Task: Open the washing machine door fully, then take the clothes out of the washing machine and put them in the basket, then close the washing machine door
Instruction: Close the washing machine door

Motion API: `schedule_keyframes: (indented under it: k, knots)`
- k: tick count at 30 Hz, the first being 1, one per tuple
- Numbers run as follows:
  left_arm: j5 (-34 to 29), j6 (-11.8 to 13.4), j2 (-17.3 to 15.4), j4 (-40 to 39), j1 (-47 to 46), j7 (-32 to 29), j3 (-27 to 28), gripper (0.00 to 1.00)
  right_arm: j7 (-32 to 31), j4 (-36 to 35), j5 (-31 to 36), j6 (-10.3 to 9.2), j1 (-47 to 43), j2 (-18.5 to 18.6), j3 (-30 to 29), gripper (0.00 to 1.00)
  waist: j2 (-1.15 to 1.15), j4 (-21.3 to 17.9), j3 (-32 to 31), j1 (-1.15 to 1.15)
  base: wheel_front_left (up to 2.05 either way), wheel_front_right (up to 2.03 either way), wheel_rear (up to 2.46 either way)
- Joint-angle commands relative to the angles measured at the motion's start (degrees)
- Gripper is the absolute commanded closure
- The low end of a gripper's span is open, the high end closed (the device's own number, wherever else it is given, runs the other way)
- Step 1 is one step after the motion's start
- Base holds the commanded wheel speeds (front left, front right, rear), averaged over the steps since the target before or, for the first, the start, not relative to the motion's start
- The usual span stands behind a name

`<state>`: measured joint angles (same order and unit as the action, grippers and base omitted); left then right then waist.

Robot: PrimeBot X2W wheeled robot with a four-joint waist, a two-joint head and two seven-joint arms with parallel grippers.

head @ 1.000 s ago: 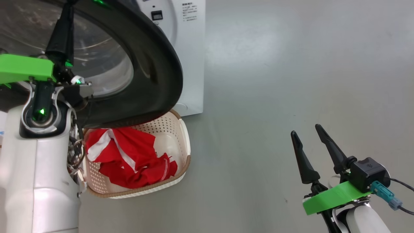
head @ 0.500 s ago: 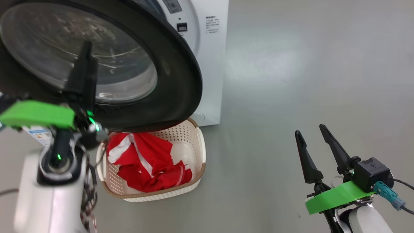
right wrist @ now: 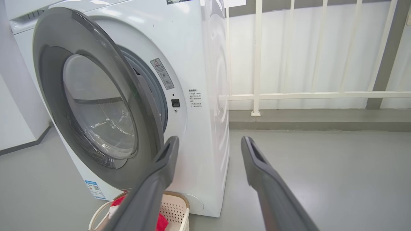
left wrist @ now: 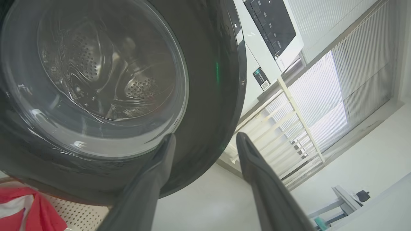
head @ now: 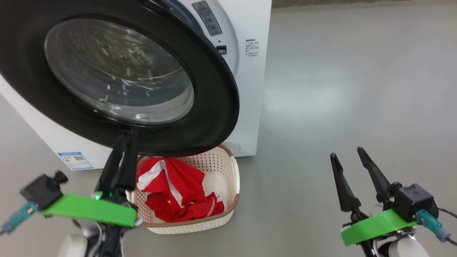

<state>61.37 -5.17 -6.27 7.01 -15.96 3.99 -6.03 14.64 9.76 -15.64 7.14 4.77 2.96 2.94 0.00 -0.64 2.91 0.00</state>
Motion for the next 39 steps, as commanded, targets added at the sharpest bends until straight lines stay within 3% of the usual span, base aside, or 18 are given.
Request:
schedule_keyframes:
  k: [1, 6, 12, 17, 21, 39]
  knots:
    - [-2.6, -0.8, -2.1, -2.0, 0.0, 1.6, 1.1, 0.00, 0.4, -1.6, 0.4, 0.35, 0.1, 0.1, 1.2, 0.00, 0.00, 0.5, -1.0, 0.00, 0.00, 0.00, 0.00]
    - [-12.7, -1.0, -5.3, -1.5, 3.7, 6.8, -2.3, 0.00, 0.4, -2.5, 1.7, 0.35, -0.6, 0.0, 1.1, 0.00, 0.00, 0.2, -2.2, 0.00, 0.00, 0.00, 0.00]
    - [-25.2, 2.6, -7.8, -0.5, 7.0, 10.4, -3.4, 0.00, 0.4, -4.3, 2.8, 0.35, -2.0, 0.0, -0.4, 0.00, 0.00, -0.3, -3.3, 0.00, 0.00, 0.00, 0.00]
    - [-34.2, 4.9, -7.3, -2.7, 8.9, 11.0, -2.4, 0.00, 0.4, -5.1, 3.0, 0.35, -3.5, -0.1, -1.0, 0.00, 0.00, -0.3, -4.0, 0.00, 0.00, 0.00, 0.00]
    - [-39.7, 5.1, -5.9, -5.5, 10.7, 11.0, -0.3, 0.00, 0.4, -6.0, 3.5, 0.35, -4.6, -0.1, -1.3, 0.00, 0.00, -0.2, -4.4, 0.00, 0.00, 0.00, 0.00]
    - [-47.2, 2.1, -0.9, -1.8, 16.5, 11.0, 3.1, 0.00, 0.4, -9.4, 4.7, 0.35, -8.7, -0.1, -2.3, 0.00, 0.00, 0.6, -5.7, 0.00, 0.00, 0.00, 0.00]
